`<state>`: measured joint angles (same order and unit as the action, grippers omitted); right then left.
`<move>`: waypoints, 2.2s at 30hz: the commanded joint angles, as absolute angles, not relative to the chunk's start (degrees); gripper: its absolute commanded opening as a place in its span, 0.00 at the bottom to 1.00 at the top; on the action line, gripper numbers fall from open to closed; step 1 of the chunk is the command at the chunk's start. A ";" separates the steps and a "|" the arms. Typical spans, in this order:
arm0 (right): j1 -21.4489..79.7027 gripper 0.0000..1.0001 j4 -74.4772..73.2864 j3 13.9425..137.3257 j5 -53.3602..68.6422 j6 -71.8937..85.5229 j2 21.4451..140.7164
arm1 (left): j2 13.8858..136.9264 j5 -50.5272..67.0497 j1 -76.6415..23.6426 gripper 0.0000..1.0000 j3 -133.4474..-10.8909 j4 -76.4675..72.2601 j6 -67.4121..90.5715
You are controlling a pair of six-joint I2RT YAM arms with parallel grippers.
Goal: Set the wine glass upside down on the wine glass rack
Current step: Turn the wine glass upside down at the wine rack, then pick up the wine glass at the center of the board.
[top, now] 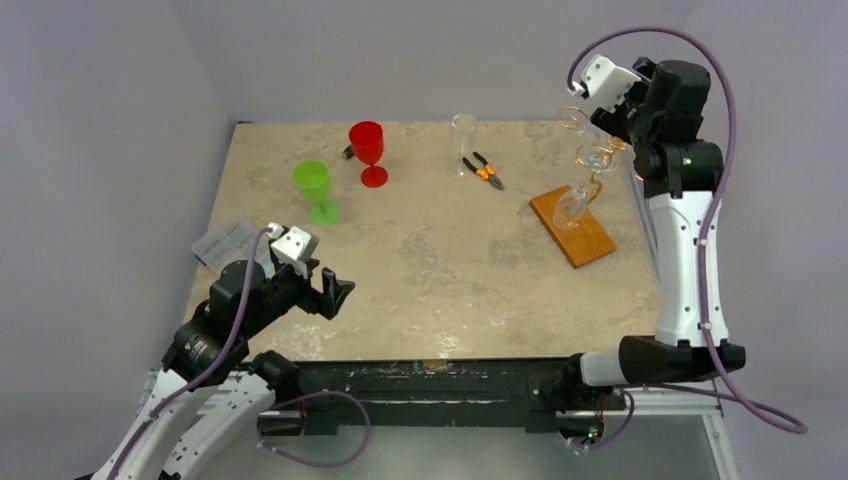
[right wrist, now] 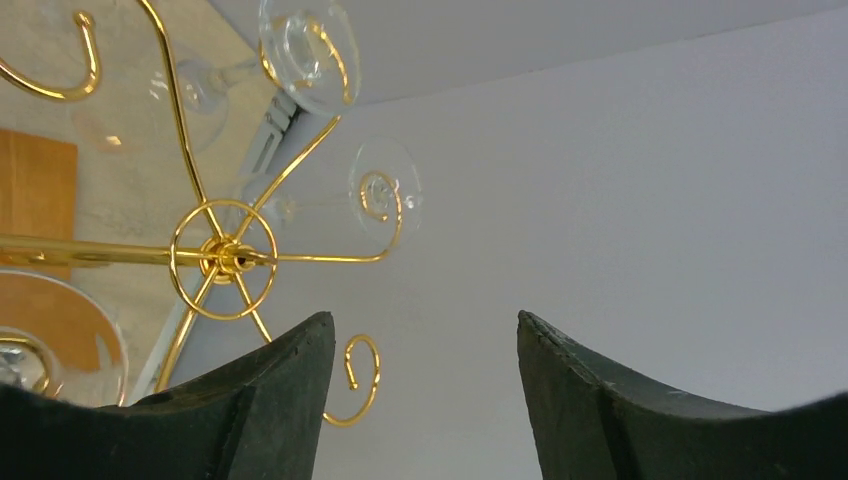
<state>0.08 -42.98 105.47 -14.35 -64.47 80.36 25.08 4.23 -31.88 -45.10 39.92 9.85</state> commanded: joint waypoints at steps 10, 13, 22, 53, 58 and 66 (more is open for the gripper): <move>2.07 0.76 -61.58 119.70 15.76 -38.67 70.63 | 27.17 0.23 -31.11 0.86 -44.74 37.28 9.55; 2.02 0.77 -63.12 115.24 22.42 -37.06 66.12 | 27.33 -1.99 -31.18 0.86 -44.74 37.10 10.26; 2.02 0.76 -68.73 102.50 46.35 -36.32 53.98 | 26.45 -3.77 -31.15 0.87 -44.93 36.95 15.20; 2.02 0.74 -58.40 53.96 59.37 -43.91 39.15 | 30.70 -2.63 -31.09 0.96 -52.30 32.12 20.83; 2.02 0.74 -54.06 49.17 59.41 -43.15 39.36 | 36.73 -5.34 -30.54 0.97 -57.52 32.29 17.78; 2.28 0.74 -55.02 48.76 59.56 -46.11 41.50 | 46.93 -9.27 -27.67 0.97 -64.04 33.00 10.96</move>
